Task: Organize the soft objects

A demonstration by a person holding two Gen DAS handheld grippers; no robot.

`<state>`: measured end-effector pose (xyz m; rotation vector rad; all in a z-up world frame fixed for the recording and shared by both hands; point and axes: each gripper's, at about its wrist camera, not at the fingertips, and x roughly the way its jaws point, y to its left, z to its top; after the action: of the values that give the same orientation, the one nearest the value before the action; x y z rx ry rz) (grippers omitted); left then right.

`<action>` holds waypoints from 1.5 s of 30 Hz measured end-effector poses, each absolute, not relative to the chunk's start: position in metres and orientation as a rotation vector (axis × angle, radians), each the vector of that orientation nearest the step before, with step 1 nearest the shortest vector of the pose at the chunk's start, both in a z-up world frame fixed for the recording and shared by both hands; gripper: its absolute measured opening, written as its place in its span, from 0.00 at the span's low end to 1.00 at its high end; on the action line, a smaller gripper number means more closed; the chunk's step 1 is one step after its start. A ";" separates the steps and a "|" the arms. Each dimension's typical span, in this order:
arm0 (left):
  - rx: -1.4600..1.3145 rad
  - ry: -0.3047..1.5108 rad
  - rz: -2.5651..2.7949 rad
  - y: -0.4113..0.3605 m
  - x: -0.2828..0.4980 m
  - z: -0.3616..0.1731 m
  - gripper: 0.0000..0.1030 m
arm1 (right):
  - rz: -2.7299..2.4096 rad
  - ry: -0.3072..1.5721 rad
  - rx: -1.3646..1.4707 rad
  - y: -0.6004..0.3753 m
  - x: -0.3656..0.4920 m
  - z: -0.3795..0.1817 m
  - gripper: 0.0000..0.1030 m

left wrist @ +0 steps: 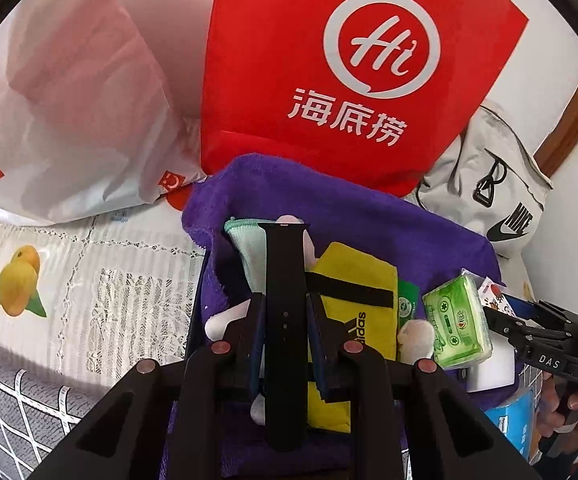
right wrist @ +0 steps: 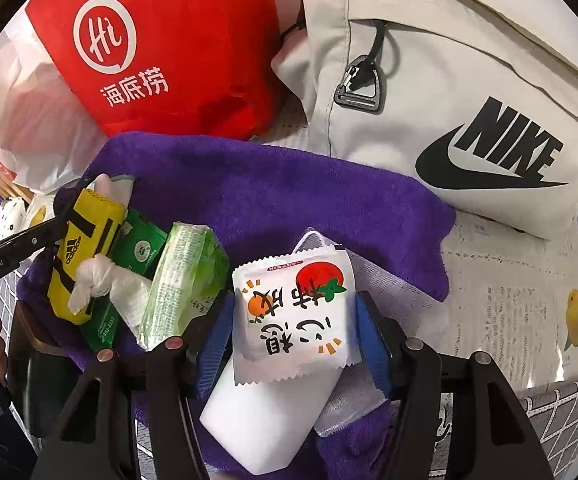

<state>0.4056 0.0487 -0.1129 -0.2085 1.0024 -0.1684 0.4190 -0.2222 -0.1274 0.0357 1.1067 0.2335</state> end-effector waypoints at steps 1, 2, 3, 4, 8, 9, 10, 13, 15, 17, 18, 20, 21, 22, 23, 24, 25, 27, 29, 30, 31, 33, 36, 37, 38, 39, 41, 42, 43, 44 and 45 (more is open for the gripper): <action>-0.208 1.004 -0.171 0.049 0.406 -0.113 0.19 | 0.234 1.108 0.036 -0.222 0.419 -0.128 0.59; -0.208 1.004 -0.171 0.049 0.406 -0.113 0.19 | 0.235 1.108 0.035 -0.222 0.419 -0.129 0.59; -0.210 1.005 -0.167 0.049 0.406 -0.113 0.21 | 0.234 1.107 0.033 -0.221 0.419 -0.130 0.59; -0.215 1.008 -0.165 0.050 0.407 -0.113 0.28 | 0.233 1.106 0.031 -0.221 0.419 -0.130 0.59; -0.221 1.009 -0.142 0.052 0.406 -0.109 0.44 | 0.231 1.106 0.026 -0.219 0.420 -0.130 0.59; -0.220 1.012 -0.141 0.052 0.406 -0.108 0.45 | 0.229 1.105 0.026 -0.218 0.420 -0.128 0.59; -0.217 1.024 -0.136 0.052 0.406 -0.107 0.46 | 0.229 1.102 0.026 -0.220 0.419 -0.126 0.59; -0.206 1.027 -0.121 0.049 0.403 -0.099 0.48 | 0.226 1.092 0.032 -0.223 0.418 -0.119 0.59; -0.192 1.033 -0.112 0.045 0.400 -0.093 0.53 | 0.223 1.077 0.041 -0.225 0.416 -0.112 0.59; -0.176 1.036 -0.106 0.041 0.397 -0.087 0.54 | 0.221 1.064 0.053 -0.228 0.412 -0.105 0.59; -0.162 1.033 -0.101 0.037 0.394 -0.081 0.55 | 0.222 1.054 0.059 -0.229 0.410 -0.099 0.59; -0.141 1.020 -0.100 0.032 0.387 -0.070 0.63 | 0.231 1.028 0.063 -0.227 0.404 -0.086 0.59; -0.133 1.012 -0.094 0.029 0.383 -0.064 0.67 | 0.240 1.013 0.057 -0.225 0.400 -0.080 0.59; -0.126 1.006 -0.090 0.026 0.380 -0.060 0.67 | 0.248 1.001 0.044 -0.222 0.395 -0.074 0.60; -0.118 1.003 -0.088 0.025 0.377 -0.056 0.68 | 0.251 0.988 0.030 -0.219 0.389 -0.067 0.60; -0.109 1.000 -0.086 0.021 0.373 -0.049 0.68 | 0.256 0.972 0.022 -0.216 0.383 -0.060 0.61; -0.104 0.995 -0.083 0.019 0.369 -0.046 0.70 | 0.261 0.964 0.022 -0.214 0.379 -0.055 0.61; -0.091 0.991 -0.075 0.014 0.357 -0.040 0.75 | 0.269 0.945 0.035 -0.213 0.366 -0.043 0.67; -0.071 1.004 -0.079 0.011 0.339 -0.034 0.75 | 0.273 0.933 0.049 -0.214 0.351 -0.035 0.68; -0.056 1.006 -0.085 0.010 0.330 -0.031 0.75 | 0.272 0.930 0.054 -0.216 0.343 -0.032 0.68; -0.045 1.005 -0.087 0.010 0.322 -0.028 0.76 | 0.270 0.928 0.056 -0.217 0.336 -0.030 0.68; -0.030 1.005 -0.092 0.010 0.299 -0.021 0.80 | 0.255 0.924 0.066 -0.218 0.317 -0.026 0.69; -0.027 0.992 -0.101 0.011 0.270 -0.013 0.80 | 0.248 0.924 0.081 -0.217 0.291 -0.025 0.73; -0.020 0.984 -0.102 0.012 0.256 -0.010 0.80 | 0.248 0.922 0.085 -0.217 0.279 -0.024 0.74; -0.019 0.978 -0.098 0.012 0.249 -0.008 0.80 | 0.250 0.922 0.082 -0.216 0.270 -0.024 0.74; -0.020 0.968 -0.087 0.013 0.235 -0.005 0.80 | 0.252 0.922 0.076 -0.215 0.260 -0.025 0.75; -0.025 0.959 -0.083 0.016 0.218 -0.003 0.80 | 0.242 0.918 0.071 -0.215 0.239 -0.024 0.76; -0.031 0.957 -0.081 0.018 0.209 -0.002 0.80 | 0.239 0.915 0.070 -0.215 0.228 -0.023 0.78; -0.038 0.953 -0.077 0.019 0.198 0.000 0.80 | 0.238 0.911 0.068 -0.216 0.218 -0.022 0.78; -0.037 0.947 -0.073 0.019 0.187 0.001 0.80 | 0.234 0.903 0.070 -0.217 0.206 -0.020 0.80; -0.035 0.943 -0.072 0.018 0.181 0.001 0.80 | 0.229 0.898 0.073 -0.218 0.197 -0.018 0.80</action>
<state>0.1810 0.0177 0.0008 -0.0354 0.9434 -0.0725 0.1969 -0.2181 -0.0184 0.0727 0.8976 0.2292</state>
